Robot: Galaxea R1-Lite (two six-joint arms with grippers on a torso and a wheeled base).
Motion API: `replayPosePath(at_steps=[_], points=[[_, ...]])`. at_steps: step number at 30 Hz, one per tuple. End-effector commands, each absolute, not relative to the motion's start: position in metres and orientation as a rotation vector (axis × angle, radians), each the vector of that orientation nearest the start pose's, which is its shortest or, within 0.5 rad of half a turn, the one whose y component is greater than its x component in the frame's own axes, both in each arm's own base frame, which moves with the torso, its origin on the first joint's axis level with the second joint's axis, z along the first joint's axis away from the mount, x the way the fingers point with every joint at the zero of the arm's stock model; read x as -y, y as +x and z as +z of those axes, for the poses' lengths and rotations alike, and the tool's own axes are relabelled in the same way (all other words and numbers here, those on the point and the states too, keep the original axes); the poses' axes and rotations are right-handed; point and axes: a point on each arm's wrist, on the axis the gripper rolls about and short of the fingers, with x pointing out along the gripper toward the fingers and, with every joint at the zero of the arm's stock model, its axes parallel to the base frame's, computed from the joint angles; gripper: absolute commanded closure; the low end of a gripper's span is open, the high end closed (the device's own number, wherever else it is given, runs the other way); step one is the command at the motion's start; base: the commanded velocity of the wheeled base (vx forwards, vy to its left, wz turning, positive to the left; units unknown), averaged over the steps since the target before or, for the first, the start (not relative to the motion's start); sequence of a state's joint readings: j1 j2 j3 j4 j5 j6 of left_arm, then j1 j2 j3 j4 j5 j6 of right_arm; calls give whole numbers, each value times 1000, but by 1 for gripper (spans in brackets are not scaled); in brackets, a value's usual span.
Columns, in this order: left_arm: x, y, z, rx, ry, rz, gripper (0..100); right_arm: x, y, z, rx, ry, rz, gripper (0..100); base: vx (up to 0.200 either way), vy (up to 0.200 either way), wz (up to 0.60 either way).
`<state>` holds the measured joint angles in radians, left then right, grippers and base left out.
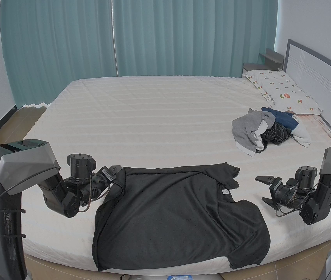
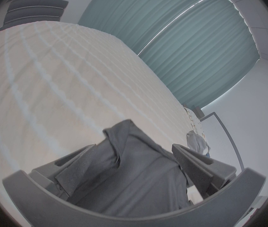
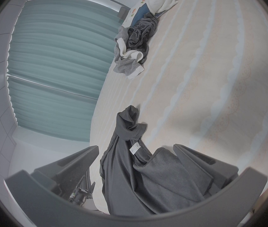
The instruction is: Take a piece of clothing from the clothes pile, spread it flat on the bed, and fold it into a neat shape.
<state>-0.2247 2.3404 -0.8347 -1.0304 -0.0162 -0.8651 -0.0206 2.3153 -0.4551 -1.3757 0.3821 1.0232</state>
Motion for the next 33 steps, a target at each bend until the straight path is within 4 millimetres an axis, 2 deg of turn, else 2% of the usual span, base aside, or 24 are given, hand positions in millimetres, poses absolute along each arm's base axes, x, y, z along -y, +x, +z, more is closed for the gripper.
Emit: replayPosePath(at_steps=[1,4,6,22,31,32,33], points=[[79,424,-26,-531,-799,22,0,-4,315,-16,-625,1087,83,0,0,0,0],[83,439,-29,-500,-803,9,0,-4,315,-16,-625,1086,83,0,0,0,0],[83,441,-31,-493,-800,14,0,-4,315,-16,-625,1086,83,0,0,0,0],[85,440,-56,-521,-702,26,0,-4,315,-18,-631,1079,84,0,0,0,0],[86,441,-59,-526,-681,21,0,-4,315,-18,-631,1079,84,0,0,0,0],[86,442,-59,-527,-681,21,100,-4,315,-18,-631,1079,84,0,0,0,0],[86,443,-60,-526,-680,20,100,-4,315,-18,-631,1079,84,0,0,0,0]])
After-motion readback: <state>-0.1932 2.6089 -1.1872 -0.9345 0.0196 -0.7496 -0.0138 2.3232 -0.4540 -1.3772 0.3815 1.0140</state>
